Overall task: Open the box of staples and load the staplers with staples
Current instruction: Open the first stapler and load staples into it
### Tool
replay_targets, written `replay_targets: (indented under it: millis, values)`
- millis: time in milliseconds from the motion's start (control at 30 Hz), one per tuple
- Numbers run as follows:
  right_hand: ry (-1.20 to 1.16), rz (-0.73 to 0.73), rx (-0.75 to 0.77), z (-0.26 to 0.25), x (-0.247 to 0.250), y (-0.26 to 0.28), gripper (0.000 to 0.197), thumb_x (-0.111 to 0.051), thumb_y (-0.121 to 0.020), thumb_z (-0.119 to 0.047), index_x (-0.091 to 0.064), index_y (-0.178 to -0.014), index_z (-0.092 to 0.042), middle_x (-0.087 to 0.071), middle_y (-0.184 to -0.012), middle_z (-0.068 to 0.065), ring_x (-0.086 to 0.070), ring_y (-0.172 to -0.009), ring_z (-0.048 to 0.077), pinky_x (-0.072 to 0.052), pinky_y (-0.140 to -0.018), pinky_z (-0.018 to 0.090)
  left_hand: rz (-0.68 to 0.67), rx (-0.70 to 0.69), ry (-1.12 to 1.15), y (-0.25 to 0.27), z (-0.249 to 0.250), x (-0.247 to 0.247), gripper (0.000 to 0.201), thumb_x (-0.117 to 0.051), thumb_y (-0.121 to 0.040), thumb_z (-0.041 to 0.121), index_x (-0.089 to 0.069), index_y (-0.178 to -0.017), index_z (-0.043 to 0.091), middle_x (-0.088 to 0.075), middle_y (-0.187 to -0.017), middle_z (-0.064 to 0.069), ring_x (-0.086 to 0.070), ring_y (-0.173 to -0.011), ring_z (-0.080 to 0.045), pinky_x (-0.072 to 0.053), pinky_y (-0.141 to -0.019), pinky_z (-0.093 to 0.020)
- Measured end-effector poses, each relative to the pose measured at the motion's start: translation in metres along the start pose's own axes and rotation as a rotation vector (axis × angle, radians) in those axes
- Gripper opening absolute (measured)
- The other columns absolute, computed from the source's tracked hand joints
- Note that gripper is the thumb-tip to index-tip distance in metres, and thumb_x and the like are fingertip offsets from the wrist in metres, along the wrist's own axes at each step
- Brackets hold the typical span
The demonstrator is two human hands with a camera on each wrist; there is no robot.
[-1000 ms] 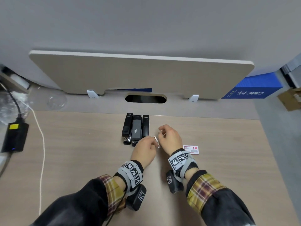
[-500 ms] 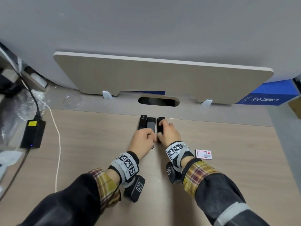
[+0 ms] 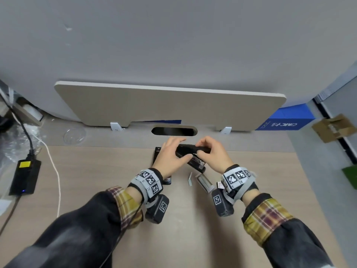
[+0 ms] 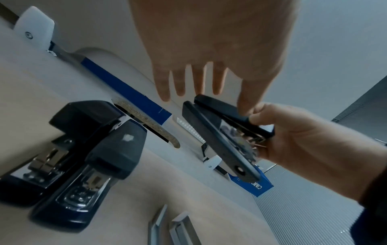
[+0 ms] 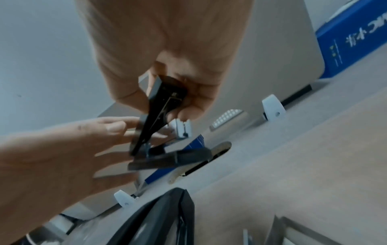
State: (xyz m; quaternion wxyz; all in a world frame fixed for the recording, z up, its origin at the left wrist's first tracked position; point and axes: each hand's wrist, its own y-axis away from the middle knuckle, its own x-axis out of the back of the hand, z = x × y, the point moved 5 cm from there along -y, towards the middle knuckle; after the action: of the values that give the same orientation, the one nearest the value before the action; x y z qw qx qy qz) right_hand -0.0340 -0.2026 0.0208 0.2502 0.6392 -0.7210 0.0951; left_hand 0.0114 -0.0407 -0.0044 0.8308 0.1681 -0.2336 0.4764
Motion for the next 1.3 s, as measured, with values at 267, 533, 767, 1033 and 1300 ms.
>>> replay_targets:
  millis: [267,533,767,1033,1300]
  values:
    - [-0.283,-0.001,-0.039,0.006,-0.002,0.011,0.058,-0.075,-0.079,-0.015,-0.048,-0.130,-0.023,-0.065,-0.096,0.015,-0.061,-0.082,0.020,-0.054,-0.082,0.035,-0.145,0.082,0.224,0.008,0.013,-0.015,0.016,-0.057,-0.095,0.032,-0.048,-0.095,0.019,-0.058,-0.087,0.000,-0.058,-0.071,-0.010,-0.055,-0.051,-0.028]
    - [-0.389,0.072,-0.068,0.024,-0.017,0.026,0.010,-0.068,-0.086,-0.006,-0.063,-0.093,-0.011,-0.068,-0.086,0.008,-0.067,-0.074,0.014,-0.058,-0.062,0.026,0.075,0.167,0.389,0.009,0.007,-0.008,0.024,-0.046,-0.100,0.037,-0.046,-0.102,0.014,-0.055,-0.088,-0.005,-0.062,-0.083,-0.023,-0.058,-0.068,-0.044]
    - [-0.499,0.136,-0.089,0.043,-0.020,0.034,0.013,-0.069,-0.084,0.001,-0.063,-0.086,-0.010,-0.068,-0.085,0.009,-0.067,-0.075,0.020,-0.060,-0.073,0.040,0.244,0.514,1.006,0.010,-0.007,-0.004,0.036,-0.037,-0.101,0.046,-0.049,-0.107,0.012,-0.064,-0.099,-0.015,-0.067,-0.096,-0.032,-0.056,-0.083,-0.055]
    - [-0.610,0.103,-0.118,0.051,-0.029,0.035,0.012,-0.070,-0.082,0.002,-0.062,-0.087,-0.006,-0.067,-0.087,0.011,-0.064,-0.082,0.025,-0.057,-0.082,0.049,0.063,0.522,1.041,0.017,-0.020,-0.010,0.025,-0.053,-0.099,0.021,-0.049,-0.115,0.003,-0.064,-0.120,-0.028,-0.068,-0.104,-0.036,-0.060,-0.075,-0.048]
    - [-0.687,0.187,-0.340,0.092,-0.034,0.033,0.026,-0.060,-0.094,-0.027,-0.063,-0.105,-0.004,-0.069,-0.088,0.010,-0.064,-0.065,0.019,-0.054,-0.055,0.031,0.250,0.485,1.013,0.023,-0.048,-0.003,0.007,-0.053,-0.099,0.016,-0.053,-0.099,0.010,-0.069,-0.111,-0.021,-0.070,-0.101,-0.034,-0.060,-0.076,-0.050]
